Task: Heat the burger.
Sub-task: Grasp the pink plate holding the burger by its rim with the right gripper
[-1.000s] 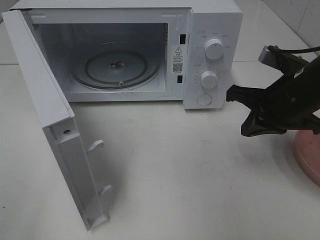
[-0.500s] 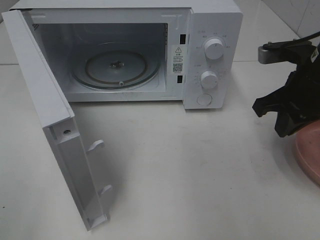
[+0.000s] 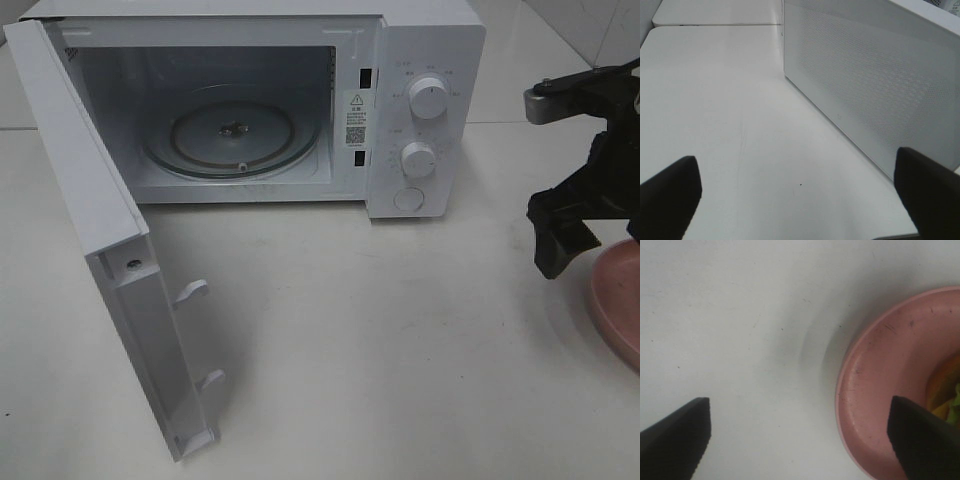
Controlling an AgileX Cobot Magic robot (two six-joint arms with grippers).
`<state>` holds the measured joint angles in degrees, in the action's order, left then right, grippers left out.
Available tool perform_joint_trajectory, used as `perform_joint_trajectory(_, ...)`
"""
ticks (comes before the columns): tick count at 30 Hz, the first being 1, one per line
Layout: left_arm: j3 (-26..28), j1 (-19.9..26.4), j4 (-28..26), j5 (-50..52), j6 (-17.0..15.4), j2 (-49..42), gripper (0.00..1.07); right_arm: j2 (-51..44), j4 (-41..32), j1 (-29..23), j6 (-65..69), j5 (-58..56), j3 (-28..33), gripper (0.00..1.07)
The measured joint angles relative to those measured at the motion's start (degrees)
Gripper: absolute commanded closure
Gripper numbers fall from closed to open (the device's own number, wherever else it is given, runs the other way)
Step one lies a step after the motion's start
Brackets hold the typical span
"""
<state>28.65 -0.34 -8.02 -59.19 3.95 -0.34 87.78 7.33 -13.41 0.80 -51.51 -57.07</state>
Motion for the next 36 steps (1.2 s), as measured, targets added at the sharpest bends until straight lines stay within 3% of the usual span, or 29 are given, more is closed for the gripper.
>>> perform_joint_trajectory(7, 0.0, 0.0, 0.0, 0.0, 0.0, 0.0, 0.07, 0.0, 0.9, 0.9, -0.2, -1.9, 0.0, 0.07)
perform_joint_trajectory(20, 0.0, 0.0, 0.0, 0.0, 0.0, 0.0, 0.07, 0.3, 1.4, 8.4, -0.8, -2.1, -0.1, 0.11)
perform_joint_trajectory(36, 0.0, 0.0, 0.0, 0.0, 0.0, 0.0, 0.07, 10.5, -0.2, 12.9, -0.8, 3.7, -0.1, 0.14)
